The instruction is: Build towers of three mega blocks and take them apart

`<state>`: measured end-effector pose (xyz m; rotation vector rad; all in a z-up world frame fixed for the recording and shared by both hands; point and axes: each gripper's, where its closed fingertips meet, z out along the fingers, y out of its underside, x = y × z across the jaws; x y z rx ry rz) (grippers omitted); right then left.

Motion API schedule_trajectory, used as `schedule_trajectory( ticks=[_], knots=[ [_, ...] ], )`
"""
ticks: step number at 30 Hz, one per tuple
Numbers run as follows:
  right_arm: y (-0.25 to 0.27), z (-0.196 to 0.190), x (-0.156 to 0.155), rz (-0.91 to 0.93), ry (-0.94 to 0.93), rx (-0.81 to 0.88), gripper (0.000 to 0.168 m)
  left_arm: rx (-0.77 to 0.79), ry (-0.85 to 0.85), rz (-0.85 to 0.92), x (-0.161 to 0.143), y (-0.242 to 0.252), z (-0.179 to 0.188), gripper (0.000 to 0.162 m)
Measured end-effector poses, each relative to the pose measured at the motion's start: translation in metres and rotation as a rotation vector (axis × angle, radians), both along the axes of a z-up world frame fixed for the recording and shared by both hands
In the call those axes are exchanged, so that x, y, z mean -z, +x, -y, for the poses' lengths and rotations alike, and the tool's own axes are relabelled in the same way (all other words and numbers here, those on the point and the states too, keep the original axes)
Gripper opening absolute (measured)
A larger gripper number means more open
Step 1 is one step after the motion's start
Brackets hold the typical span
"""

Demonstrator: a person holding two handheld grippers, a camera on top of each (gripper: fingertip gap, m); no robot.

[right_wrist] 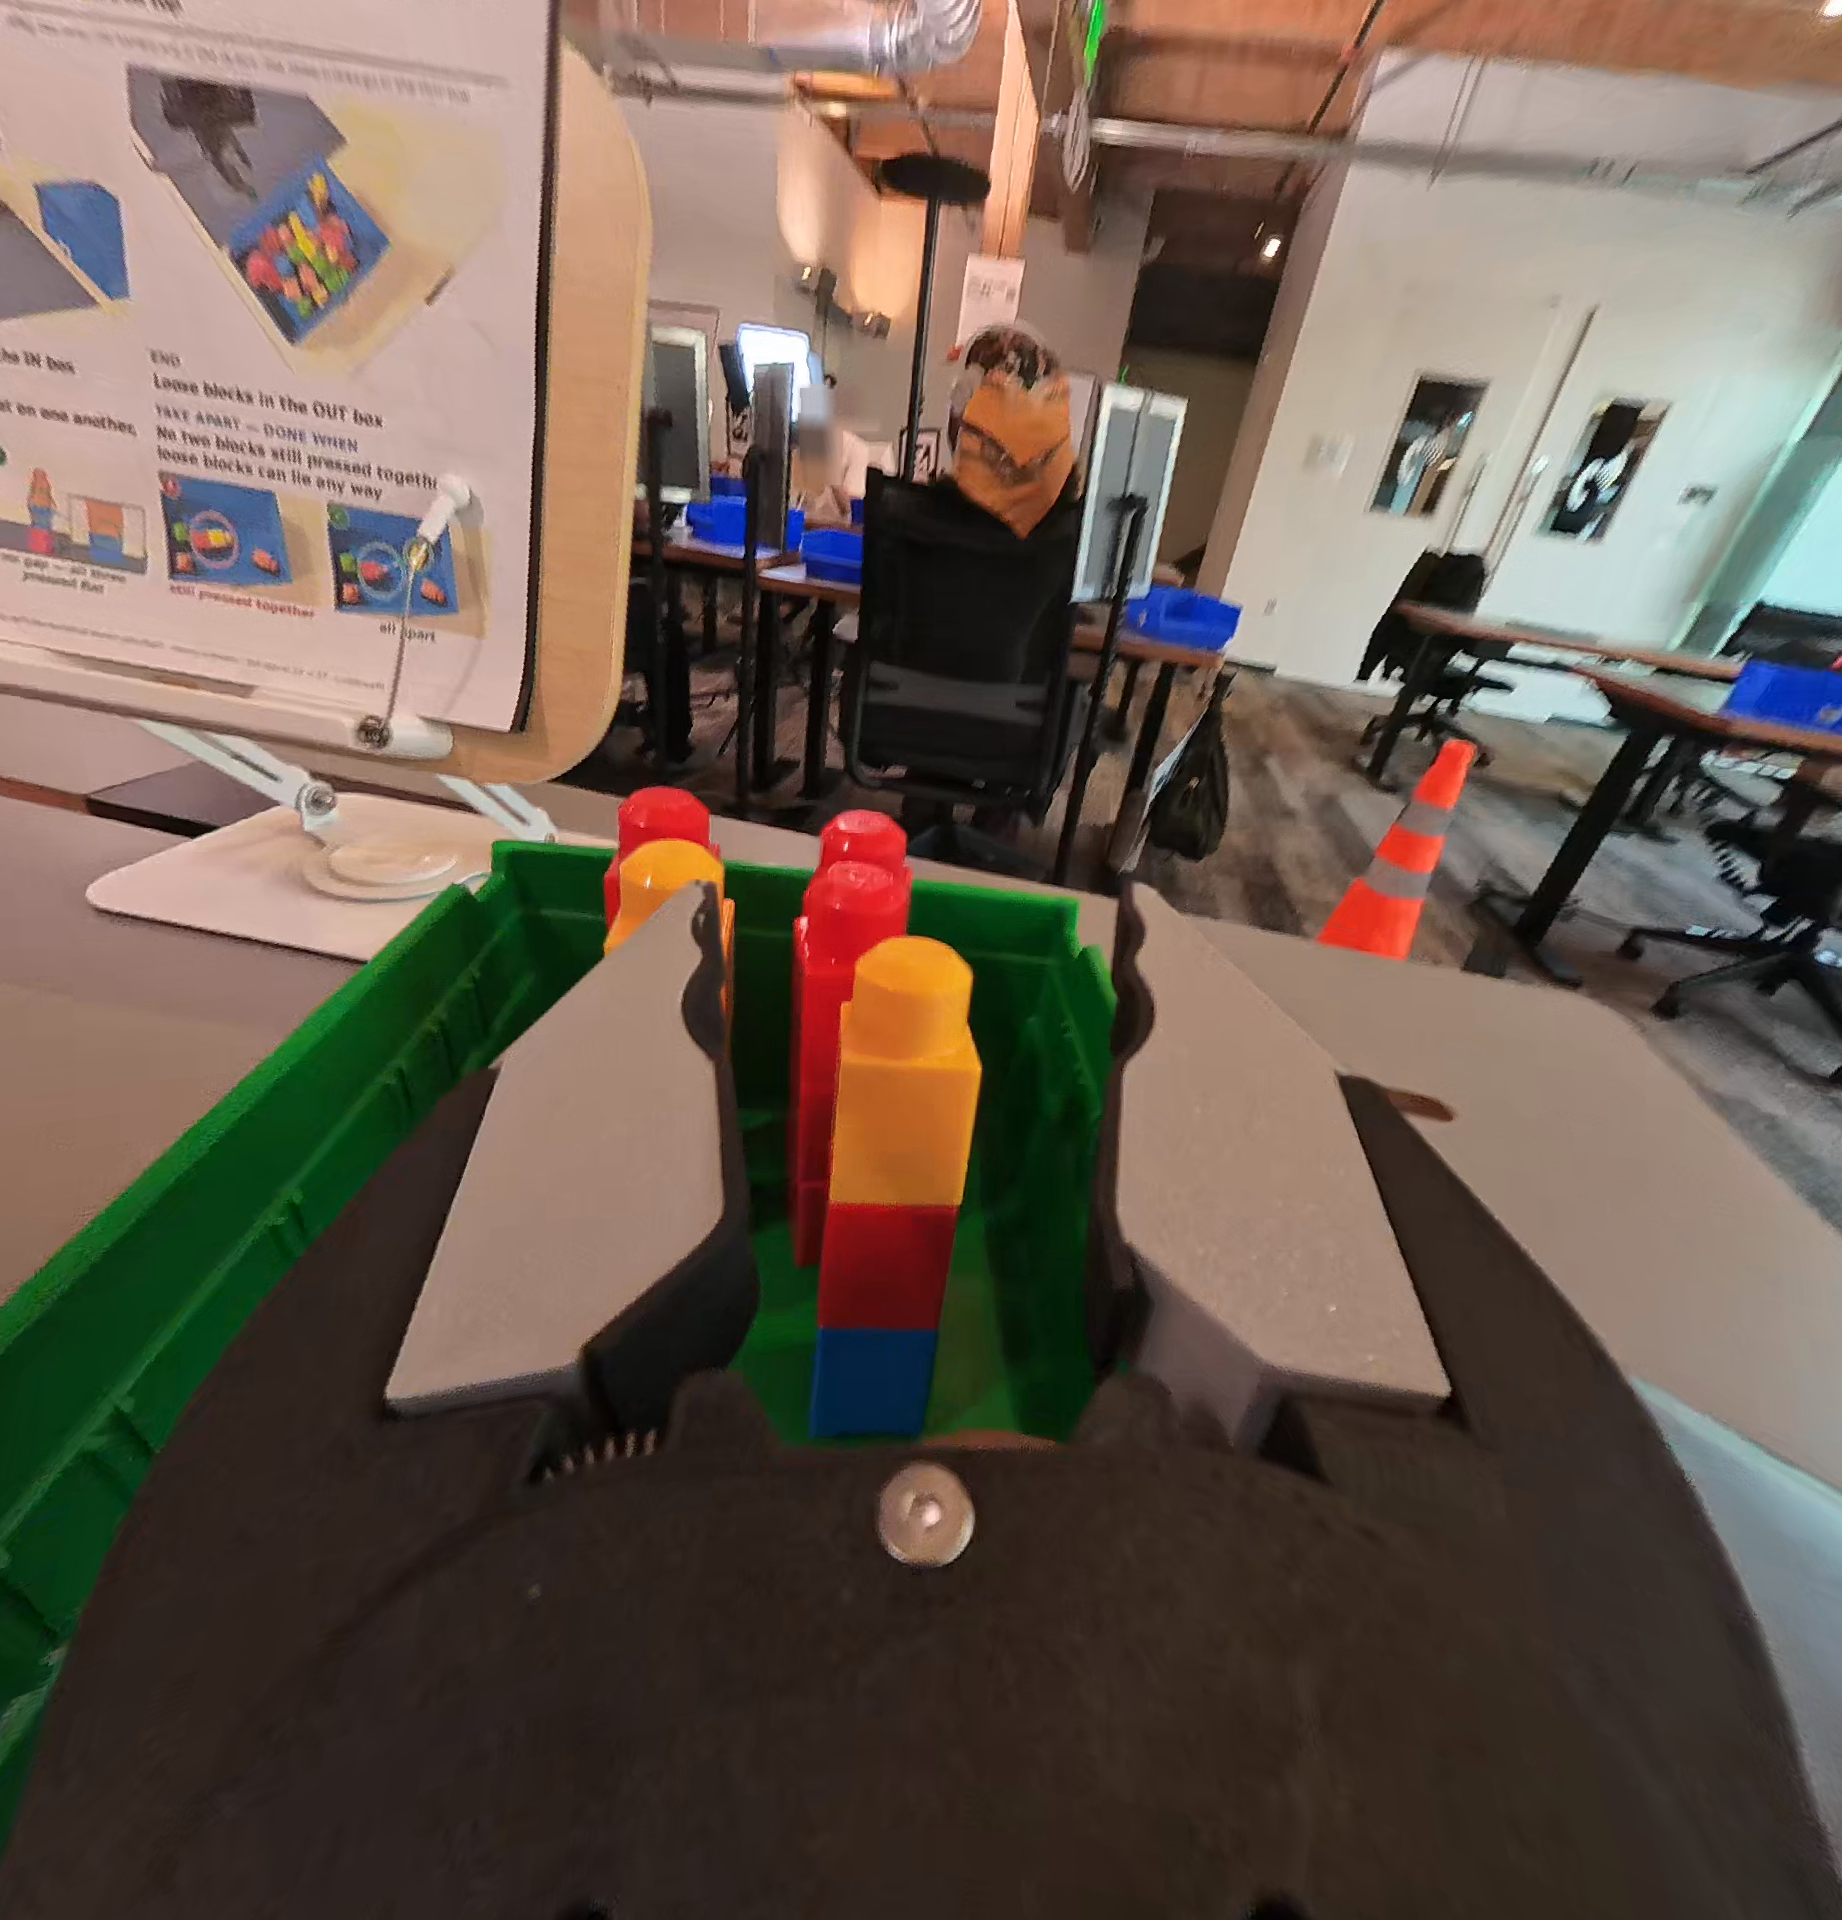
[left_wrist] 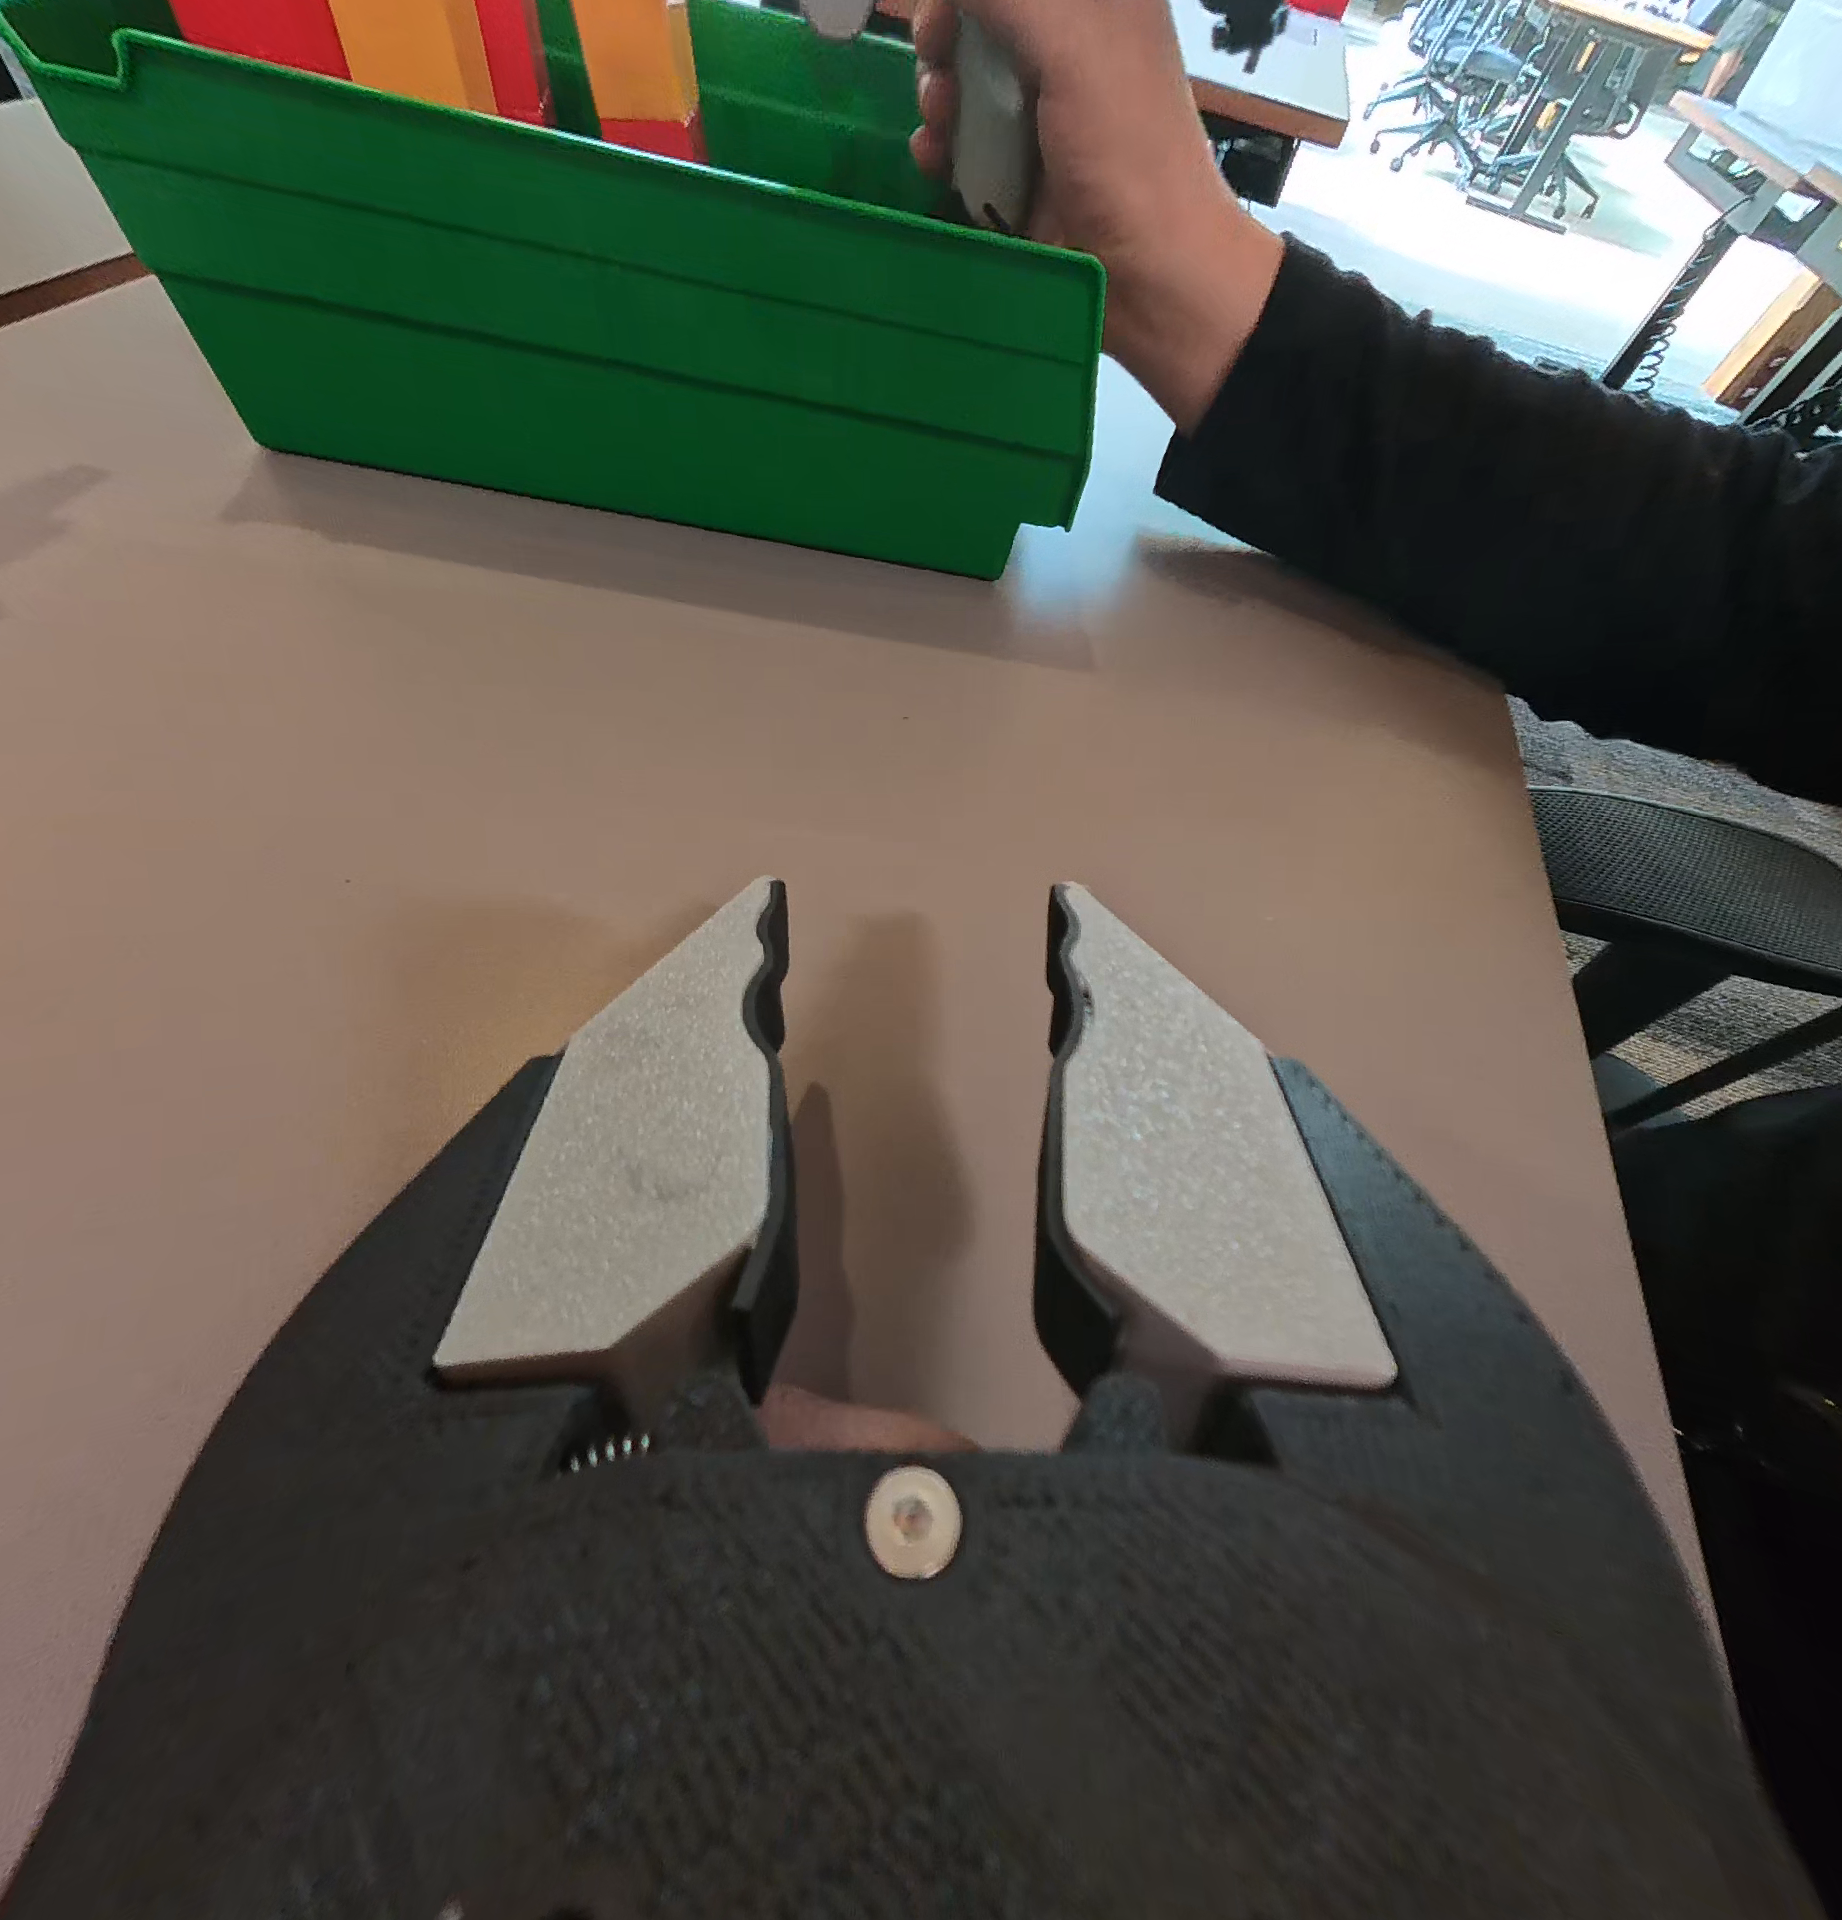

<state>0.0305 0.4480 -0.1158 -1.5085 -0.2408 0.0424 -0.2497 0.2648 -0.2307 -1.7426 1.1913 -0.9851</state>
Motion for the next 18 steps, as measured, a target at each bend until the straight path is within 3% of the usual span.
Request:
schedule_trajectory(
  ticks=[6, 18],
  knots=[
    [-0.008, 0.021, -0.025, -0.006, 0.110, -0.004, 0.071, -0.003, -0.005, 0.004, 0.000, 0.000, -0.001, 0.048],
    [-0.015, 0.020, -0.013, -0.046, 0.065, -0.048, 0.068, -0.013, -0.021, 0.010, 0.000, -0.002, -0.003, 0.048]
  ],
)
